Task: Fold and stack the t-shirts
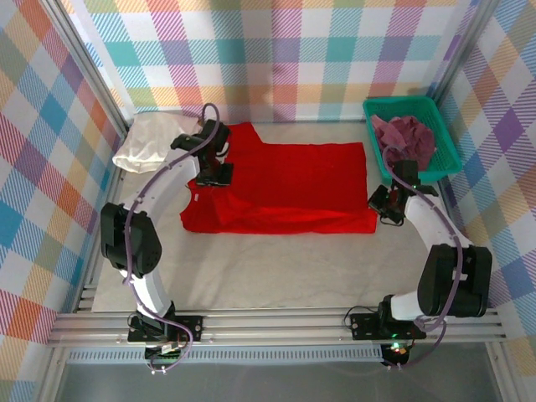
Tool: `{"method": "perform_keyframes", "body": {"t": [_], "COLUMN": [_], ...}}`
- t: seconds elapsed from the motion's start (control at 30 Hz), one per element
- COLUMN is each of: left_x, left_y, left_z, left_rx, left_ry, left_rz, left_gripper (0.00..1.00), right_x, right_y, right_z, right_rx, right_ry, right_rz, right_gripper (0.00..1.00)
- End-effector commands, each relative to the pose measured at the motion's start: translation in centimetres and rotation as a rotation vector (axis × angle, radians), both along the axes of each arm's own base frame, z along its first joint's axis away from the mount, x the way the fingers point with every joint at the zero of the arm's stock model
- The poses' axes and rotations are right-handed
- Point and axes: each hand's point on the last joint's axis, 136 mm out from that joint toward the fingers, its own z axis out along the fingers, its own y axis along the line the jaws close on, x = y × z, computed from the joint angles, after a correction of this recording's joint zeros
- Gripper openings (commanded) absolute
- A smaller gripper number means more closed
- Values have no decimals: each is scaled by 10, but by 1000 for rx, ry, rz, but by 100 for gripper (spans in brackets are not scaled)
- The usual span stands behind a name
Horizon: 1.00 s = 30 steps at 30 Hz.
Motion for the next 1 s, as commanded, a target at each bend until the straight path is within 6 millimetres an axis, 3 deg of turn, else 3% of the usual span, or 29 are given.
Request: {"method": "perform_keyframes", "body": {"t": [0.0,0.2,0.5,0.97], "left_x": [10,16,17,40], "left_y": [10,11,29,35], "left_z": [9,1,-1,-15], "left_rx": [30,54,94,155], "left_ry": [-22,-7,-10,9], "left_rz": [-4,-10,26,32], "left_gripper": [0,0,0,0], "right_x": [13,25,36,57], "right_y": [-3,5,7,-2], "right_z": [3,-5,-14,-26], "right_rx": [-22,8,-4,-62], "right_ry": [-29,-21,7,31], "right_rz": [8,37,51,31], "right_gripper": [0,0,0,0]}}
